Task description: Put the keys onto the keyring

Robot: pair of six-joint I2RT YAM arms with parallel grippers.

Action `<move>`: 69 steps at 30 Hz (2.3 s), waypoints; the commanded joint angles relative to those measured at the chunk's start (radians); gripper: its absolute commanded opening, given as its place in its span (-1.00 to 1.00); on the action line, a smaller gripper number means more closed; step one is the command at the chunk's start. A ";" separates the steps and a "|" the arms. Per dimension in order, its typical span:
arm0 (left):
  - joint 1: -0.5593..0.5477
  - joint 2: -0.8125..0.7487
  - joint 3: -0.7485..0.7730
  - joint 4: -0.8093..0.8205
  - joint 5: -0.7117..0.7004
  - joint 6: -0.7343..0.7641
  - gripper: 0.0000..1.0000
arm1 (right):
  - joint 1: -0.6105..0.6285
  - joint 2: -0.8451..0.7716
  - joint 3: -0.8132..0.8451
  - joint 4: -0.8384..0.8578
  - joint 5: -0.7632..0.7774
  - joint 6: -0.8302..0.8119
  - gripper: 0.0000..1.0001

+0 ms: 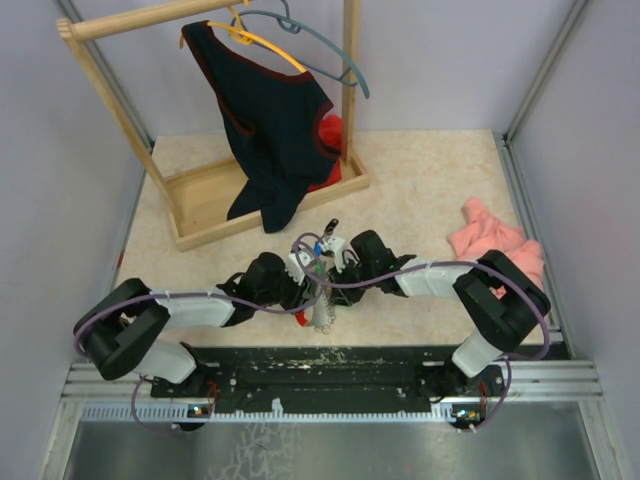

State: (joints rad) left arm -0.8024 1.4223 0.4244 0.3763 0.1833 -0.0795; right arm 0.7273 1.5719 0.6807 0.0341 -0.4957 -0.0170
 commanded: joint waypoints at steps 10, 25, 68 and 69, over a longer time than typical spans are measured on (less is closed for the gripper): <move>0.003 0.007 -0.015 0.020 0.011 -0.016 -0.10 | -0.014 -0.001 0.011 0.023 -0.149 -0.023 -0.88; 0.063 -0.110 -0.175 0.316 0.201 -0.020 -0.11 | 0.012 -0.125 0.001 0.017 -0.074 -0.184 -1.00; 0.183 0.193 -0.121 0.767 0.688 0.272 -0.45 | 0.072 -0.217 0.031 -0.004 -0.087 -0.695 -1.00; 0.183 0.193 -0.116 0.754 0.689 0.277 -0.44 | 0.072 -0.218 0.031 -0.004 -0.086 -0.694 -1.00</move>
State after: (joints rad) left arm -0.6235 1.6032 0.2832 1.1637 0.8272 0.1673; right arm 0.7902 1.3773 0.6827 -0.0154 -0.5549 -0.6956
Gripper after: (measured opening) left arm 0.276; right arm 0.007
